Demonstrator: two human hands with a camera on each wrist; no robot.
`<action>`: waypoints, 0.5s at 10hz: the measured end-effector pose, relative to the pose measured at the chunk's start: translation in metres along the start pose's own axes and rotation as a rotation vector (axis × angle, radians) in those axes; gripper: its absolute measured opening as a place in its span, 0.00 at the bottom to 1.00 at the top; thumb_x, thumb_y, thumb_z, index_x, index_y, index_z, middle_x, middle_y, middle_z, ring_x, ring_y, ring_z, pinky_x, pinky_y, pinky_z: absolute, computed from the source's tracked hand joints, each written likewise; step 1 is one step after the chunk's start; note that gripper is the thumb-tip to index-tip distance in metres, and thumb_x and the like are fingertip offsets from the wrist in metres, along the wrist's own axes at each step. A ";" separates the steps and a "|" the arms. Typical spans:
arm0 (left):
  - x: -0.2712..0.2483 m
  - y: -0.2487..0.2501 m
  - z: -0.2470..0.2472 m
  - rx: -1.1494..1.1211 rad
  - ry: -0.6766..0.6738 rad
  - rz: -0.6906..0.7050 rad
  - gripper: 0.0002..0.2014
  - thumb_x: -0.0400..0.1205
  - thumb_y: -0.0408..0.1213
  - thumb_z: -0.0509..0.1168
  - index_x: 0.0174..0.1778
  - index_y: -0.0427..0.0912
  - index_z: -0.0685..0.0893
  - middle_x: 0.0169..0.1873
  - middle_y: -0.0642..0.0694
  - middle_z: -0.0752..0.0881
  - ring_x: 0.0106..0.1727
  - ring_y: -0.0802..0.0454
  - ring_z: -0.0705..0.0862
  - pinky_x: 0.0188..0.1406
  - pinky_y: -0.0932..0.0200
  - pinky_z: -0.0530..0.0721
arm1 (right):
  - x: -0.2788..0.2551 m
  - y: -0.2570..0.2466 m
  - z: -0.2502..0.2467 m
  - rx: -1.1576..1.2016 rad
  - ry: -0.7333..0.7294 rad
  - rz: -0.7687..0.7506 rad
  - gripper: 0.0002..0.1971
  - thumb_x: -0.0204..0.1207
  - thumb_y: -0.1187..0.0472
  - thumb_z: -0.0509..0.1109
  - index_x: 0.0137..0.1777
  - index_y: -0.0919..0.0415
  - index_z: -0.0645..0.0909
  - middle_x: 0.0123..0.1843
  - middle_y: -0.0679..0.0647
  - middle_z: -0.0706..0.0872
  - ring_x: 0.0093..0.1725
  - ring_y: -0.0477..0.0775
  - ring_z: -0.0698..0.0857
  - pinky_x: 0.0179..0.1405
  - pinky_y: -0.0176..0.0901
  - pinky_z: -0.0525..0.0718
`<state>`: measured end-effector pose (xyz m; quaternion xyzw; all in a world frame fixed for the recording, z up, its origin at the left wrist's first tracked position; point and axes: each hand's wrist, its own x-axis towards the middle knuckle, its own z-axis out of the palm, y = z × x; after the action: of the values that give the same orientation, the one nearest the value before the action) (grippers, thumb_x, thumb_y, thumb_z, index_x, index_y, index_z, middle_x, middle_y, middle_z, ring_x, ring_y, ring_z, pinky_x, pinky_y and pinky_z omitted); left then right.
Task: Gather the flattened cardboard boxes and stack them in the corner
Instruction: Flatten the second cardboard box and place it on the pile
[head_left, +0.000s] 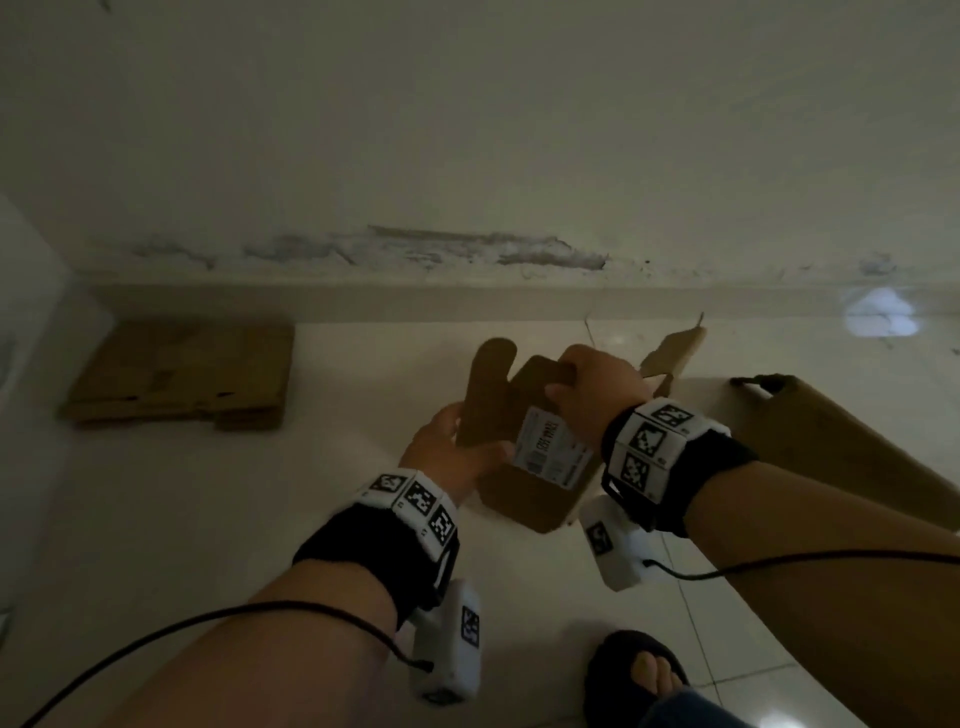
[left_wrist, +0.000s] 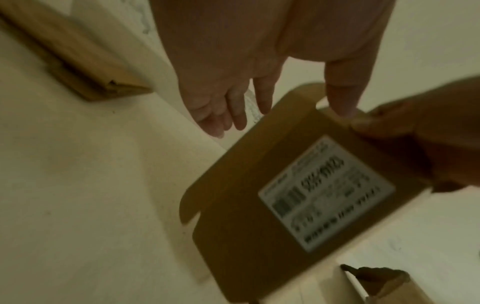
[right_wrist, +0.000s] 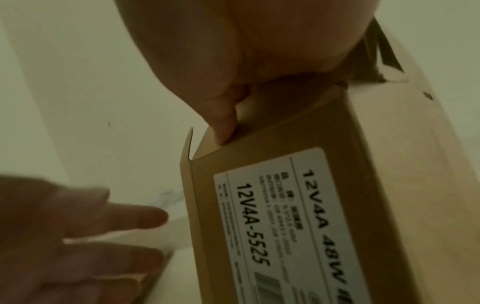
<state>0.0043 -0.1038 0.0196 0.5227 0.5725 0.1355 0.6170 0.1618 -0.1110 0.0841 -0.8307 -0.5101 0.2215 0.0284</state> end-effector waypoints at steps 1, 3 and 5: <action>-0.006 -0.014 -0.017 0.077 0.001 0.104 0.45 0.60 0.49 0.79 0.74 0.59 0.67 0.66 0.55 0.80 0.72 0.50 0.77 0.69 0.50 0.76 | -0.004 -0.034 0.001 0.140 0.029 -0.008 0.15 0.77 0.52 0.64 0.60 0.57 0.77 0.51 0.54 0.83 0.50 0.57 0.83 0.48 0.49 0.82; -0.019 -0.037 -0.052 0.493 0.088 0.090 0.64 0.57 0.60 0.76 0.82 0.57 0.39 0.85 0.46 0.45 0.85 0.42 0.49 0.82 0.44 0.58 | -0.004 -0.100 0.004 0.300 -0.037 0.050 0.22 0.79 0.50 0.62 0.68 0.63 0.76 0.61 0.62 0.85 0.58 0.64 0.84 0.56 0.52 0.83; -0.031 -0.041 -0.093 0.574 0.270 0.074 0.59 0.68 0.57 0.71 0.81 0.53 0.33 0.84 0.46 0.39 0.85 0.43 0.41 0.82 0.48 0.45 | 0.001 -0.154 0.009 0.340 -0.195 0.042 0.23 0.80 0.51 0.60 0.66 0.69 0.78 0.65 0.66 0.84 0.64 0.68 0.83 0.66 0.61 0.80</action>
<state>-0.1021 -0.0991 0.0227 0.6733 0.6446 0.0590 0.3574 0.0299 -0.0383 0.1183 -0.7990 -0.4482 0.3843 0.1140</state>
